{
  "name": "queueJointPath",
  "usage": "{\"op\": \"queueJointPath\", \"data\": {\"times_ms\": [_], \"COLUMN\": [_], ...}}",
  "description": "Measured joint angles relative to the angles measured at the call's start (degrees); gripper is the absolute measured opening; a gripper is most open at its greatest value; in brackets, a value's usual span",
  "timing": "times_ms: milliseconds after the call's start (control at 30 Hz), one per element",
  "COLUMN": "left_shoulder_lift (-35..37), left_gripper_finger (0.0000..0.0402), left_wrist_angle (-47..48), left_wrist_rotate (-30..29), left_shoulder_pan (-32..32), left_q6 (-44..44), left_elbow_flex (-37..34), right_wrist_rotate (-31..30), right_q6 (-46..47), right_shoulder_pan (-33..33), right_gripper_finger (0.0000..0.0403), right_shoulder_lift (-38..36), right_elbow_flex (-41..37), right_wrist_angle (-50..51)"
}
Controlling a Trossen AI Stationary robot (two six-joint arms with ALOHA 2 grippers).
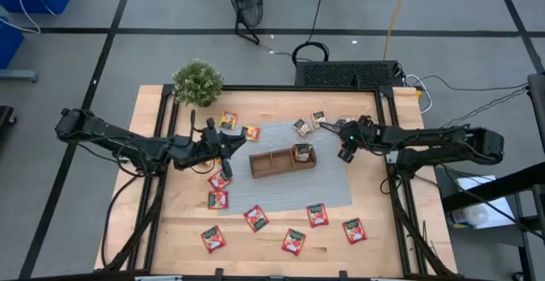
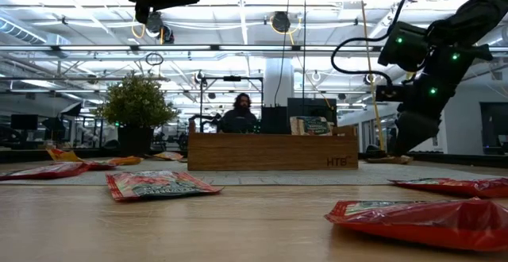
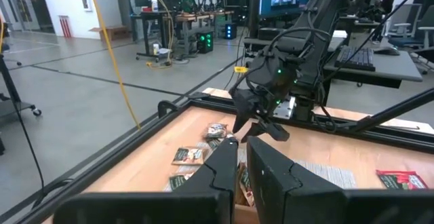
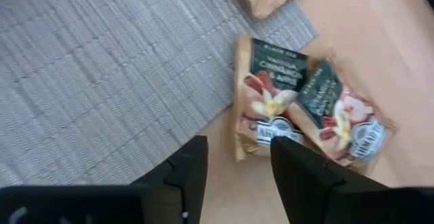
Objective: Pick & Place Tea
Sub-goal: Put the brown tea bag into the right section of the wooden organizer
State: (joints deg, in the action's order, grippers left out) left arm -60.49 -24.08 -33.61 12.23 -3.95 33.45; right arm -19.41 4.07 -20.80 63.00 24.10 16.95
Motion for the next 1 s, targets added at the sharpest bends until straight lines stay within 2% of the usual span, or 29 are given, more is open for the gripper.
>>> {"op": "queueJointPath", "data": {"times_ms": [267,433,600,800,900,1000], "left_shoulder_lift": [0.0,0.0,0.0,0.0,0.0,0.0], "left_gripper_finger": [0.0042,0.0042,0.0042,0.0042,0.0042,0.0042], "left_wrist_angle": [0.0,0.0,0.2,0.3,0.3,-0.1], "left_wrist_rotate": [0.0,0.0,0.0,0.0,0.0,0.0], "left_shoulder_pan": [0.0,0.0,0.0,0.0,0.0,0.0], "left_q6": [-0.7,-0.7,-0.8,-0.9,-1.1,-1.1], "left_elbow_flex": [0.0,0.0,0.0,0.0,0.0,0.0], "right_wrist_rotate": [-2.3,-2.6,-2.3,-1.8,-2.3,-6.1], "right_q6": [-2.6,-4.6,-5.0,-6.1,-7.1,-8.1], "right_shoulder_pan": [-0.2,-0.2,-0.2,-0.2,-0.2,1.0], "right_gripper_finger": [0.0164,0.0154,0.0107,0.0013,0.0010,0.0004], "right_shoulder_lift": [6.2,10.7,11.7,11.4,11.4,10.7], "right_elbow_flex": [0.0,0.3,0.2,0.2,0.1,0.0], "right_wrist_angle": [-3.6,-7.1,-7.5,-7.3,-7.2,-6.7]}}
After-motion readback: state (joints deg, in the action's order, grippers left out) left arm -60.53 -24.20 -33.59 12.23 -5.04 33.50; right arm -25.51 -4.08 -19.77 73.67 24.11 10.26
